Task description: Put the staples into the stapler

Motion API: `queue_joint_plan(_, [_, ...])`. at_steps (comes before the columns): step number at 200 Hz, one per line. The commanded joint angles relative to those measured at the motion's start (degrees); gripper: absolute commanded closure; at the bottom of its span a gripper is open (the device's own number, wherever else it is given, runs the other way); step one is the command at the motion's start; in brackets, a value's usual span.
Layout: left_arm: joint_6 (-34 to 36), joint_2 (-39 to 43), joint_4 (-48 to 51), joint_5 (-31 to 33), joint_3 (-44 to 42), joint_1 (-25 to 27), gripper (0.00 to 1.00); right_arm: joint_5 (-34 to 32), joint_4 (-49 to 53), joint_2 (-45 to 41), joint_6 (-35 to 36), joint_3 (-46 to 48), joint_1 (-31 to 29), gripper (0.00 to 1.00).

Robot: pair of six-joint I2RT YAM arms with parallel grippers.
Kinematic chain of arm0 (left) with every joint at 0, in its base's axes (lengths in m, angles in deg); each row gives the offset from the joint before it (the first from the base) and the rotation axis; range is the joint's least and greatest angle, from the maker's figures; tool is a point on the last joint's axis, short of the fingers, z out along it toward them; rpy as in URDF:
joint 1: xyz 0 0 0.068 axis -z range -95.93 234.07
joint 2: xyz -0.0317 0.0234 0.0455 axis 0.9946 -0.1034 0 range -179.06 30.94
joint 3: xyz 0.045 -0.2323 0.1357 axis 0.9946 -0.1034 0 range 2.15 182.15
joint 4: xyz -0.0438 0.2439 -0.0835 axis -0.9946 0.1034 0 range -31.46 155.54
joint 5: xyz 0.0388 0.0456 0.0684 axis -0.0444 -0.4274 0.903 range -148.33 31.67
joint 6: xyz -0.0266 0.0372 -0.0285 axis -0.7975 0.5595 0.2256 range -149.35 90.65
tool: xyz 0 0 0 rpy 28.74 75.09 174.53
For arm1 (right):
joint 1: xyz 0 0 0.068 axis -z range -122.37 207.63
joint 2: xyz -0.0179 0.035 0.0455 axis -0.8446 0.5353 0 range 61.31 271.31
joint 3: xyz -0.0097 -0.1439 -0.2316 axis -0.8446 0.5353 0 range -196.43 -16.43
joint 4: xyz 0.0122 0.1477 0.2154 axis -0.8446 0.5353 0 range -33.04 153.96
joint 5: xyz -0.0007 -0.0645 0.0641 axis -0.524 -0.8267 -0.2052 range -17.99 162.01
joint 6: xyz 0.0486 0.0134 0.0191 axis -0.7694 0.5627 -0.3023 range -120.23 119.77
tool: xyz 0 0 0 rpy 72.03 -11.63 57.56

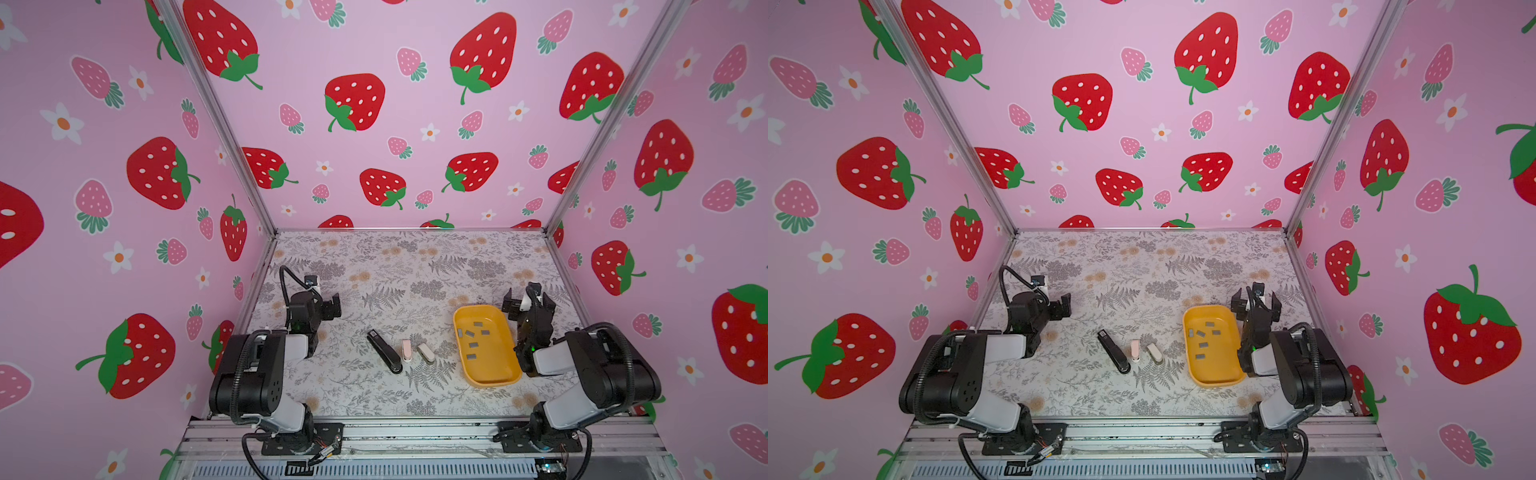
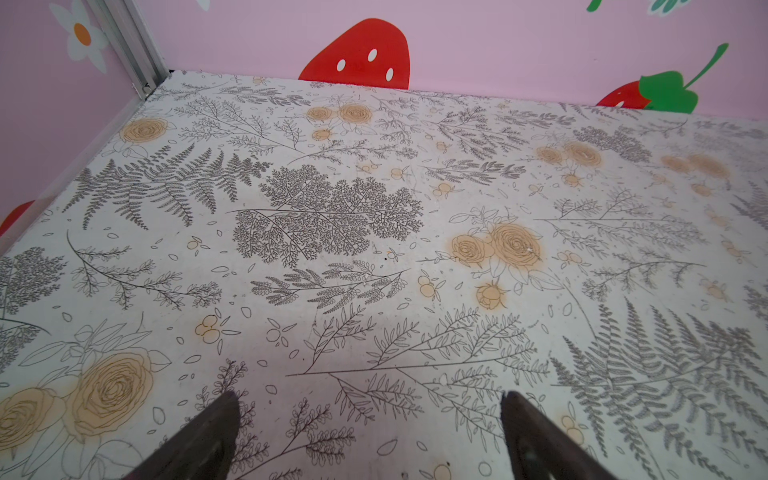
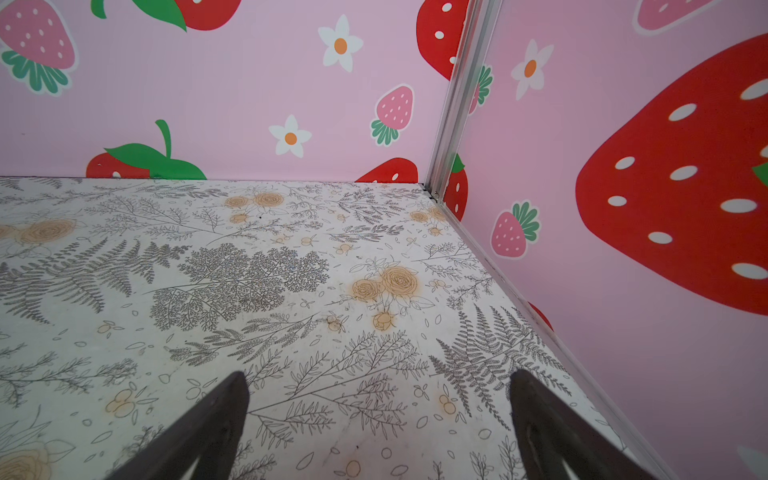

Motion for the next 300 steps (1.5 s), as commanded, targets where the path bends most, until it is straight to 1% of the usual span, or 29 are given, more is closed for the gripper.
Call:
queue_joint_plan(1, [0.7,-0.3,-0.9,-0.8,1.2,0.0,0.01,-0.8,-1.6,0.4,0.7,0.1,-0.2,0.01])
queue_joint_plan(24, [0.5,0.1,-0.5,-0.1,1.5,0.1,0.01,-1.6,-2.5,-0.2,0.7,0.4,-0.3,0.01])
queue_joint_plan(36, [0.3,2.7,8.0,1.0,5.2,0.4,0.01,-2.1,1.9,-2.3,0.1,-0.7,-0.3,0.01])
queue_joint_plan(40, [-0.2,4.2,13.8,1.4,7.1,0.6,0.01,-2.6,2.8,-2.9,0.4,-1.3,-0.4,0.01])
queue_joint_plan(49, [-2.6,6.5,23.6,3.2,11.4,0.5,0.01,-6.5,14.0,-6.1,-0.2,-5.3,-1.4,0.01])
queue_joint_plan(51, [-3.0,6.9,25.3,3.4,12.2,0.5,0.01,-6.8,17.9,-7.1,-0.8,-7.0,-1.4,0.01])
queue_joint_plan(58, [-3.8,8.3,29.1,2.4,14.0,0.6,0.01,-6.6,25.0,-9.4,-2.3,-9.9,-1.5,0.01])
queue_joint_plan(65, [-3.9,10.0,29.9,0.4,14.0,0.6,0.01,-5.6,28.5,-11.6,-3.4,-11.2,-1.6,0.01])
queue_joint_plan(86, [-6.2,17.1,26.5,-4.3,10.3,0.7,0.01,-4.6,31.4,-19.5,-8.0,-10.0,-2.4,0.01])
queue_joint_plan(99, [-8.2,22.1,27.3,-4.9,9.3,0.7,0.01,-4.6,40.7,-25.7,-12.0,-11.9,-2.5,0.01])
queue_joint_plan(110, [-11.2,26.0,30.3,-4.8,9.5,0.7,0.01,-3.4,49.5,-31.3,-15.3,-14.8,-2.5,0.01])
queue_joint_plan(115, [-12.4,27.6,32.0,-4.8,9.8,0.8,0.01,-2.7,51.1,-33.0,-16.8,-15.1,-2.4,0.01])
queue_joint_plan(127, [-16.1,30.7,38.2,-3.8,11.1,0.7,0.01,0.1,55.2,-38.6,-24.0,-14.6,-2.2,0.01])
queue_joint_plan(134, [-16.5,31.9,39.4,-2.9,11.0,0.7,0.01,4.7,55.2,-41.8,-25.5,-13.6,-1.8,0.01])
queue_joint_plan(145, [-20.0,33.6,40.5,-1.5,10.7,0.2,0.01,14.4,52.5,-45.3,-24.4,-11.5,-1.5,0.01])
queue_joint_plan(156, [-25.0,35.1,42.9,-1.8,11.7,-0.6,0.01,17.6,51.9,-46.7,-25.1,-10.1,-1.7,0.01])
queue_joint_plan(162, [-26.0,35.5,43.1,-4.5,12.4,-0.9,0.01,17.6,52.0,-47.0,-25.9,-9.3,-1.9,0.01])
queue_joint_plan(174, [-24.5,35.6,42.2,-14.1,14.2,-1.0,0.01,17.0,52.0,-46.8,-26.5,-7.6,-2.2,0.01])
queue_joint_plan(181, [-24.0,35.3,42.5,-16.6,15.4,-1.0,0.01,16.4,50.9,-46.6,-26.5,-6.2,-2.6,0.01])
queue_joint_plan(188, [-25.1,34.9,43.7,-16.5,16.8,-1.0,0.01,16.0,48.6,-46.2,-26.3,-4.3,-3.1,0.01])
queue_joint_plan(203, [-29.3,34.0,48.8,-12.2,20.6,-1.0,0.01,14.2,45.6,-44.7,-25.8,-2.1,-4.4,0.01])
queue_joint_plan(224, [-31.9,31.1,57.8,-8.0,28.6,-1.3,0.01,8.2,45.2,-42.9,-23.0,-2.0,-6.5,0.01])
queue_joint_plan(238, [-30.3,28.4,60.3,-8.1,33.1,-1.6,0.01,3.4,45.7,-42.8,-21.0,-1.8,-7.7,0.02])
queue_joint_plan(253, [-27.9,24.9,65.1,-9.0,39.1,-2.9,0.00,0.0,46.5,-43.8,-21.3,-1.3,-8.0,0.02])
queue_joint_plan(262, [-24.3,22.8,69.3,-9.3,43.6,-3.5,0.01,-0.9,46.5,-44.8,-21.6,-0.7,-8.1,0.02])
queue_joint_plan(271, [-18.5,21.5,71.9,-12.5,47.3,-4.1,0.01,-2.5,46.1,-45.8,-21.8,0.2,-8.3,0.02])
queue_joint_plan(283, [-13.6,22.2,69.4,-15.2,47.9,-4.2,0.01,-4.9,44.1,-46.0,-22.1,2.2,-8.4,0.02])
queue_joint_plan(296, [-10.0,24.7,62.9,-17.5,45.3,-4.1,0.01,-6.5,39.8,-44.8,-22.8,5.2,-8.4,0.02])
queue_joint_plan(300, [-8.7,25.4,60.3,-18.5,44.2,-4.0,0.01,-6.2,40.7,-44.8,-22.8,5.1,-8.4,0.02])
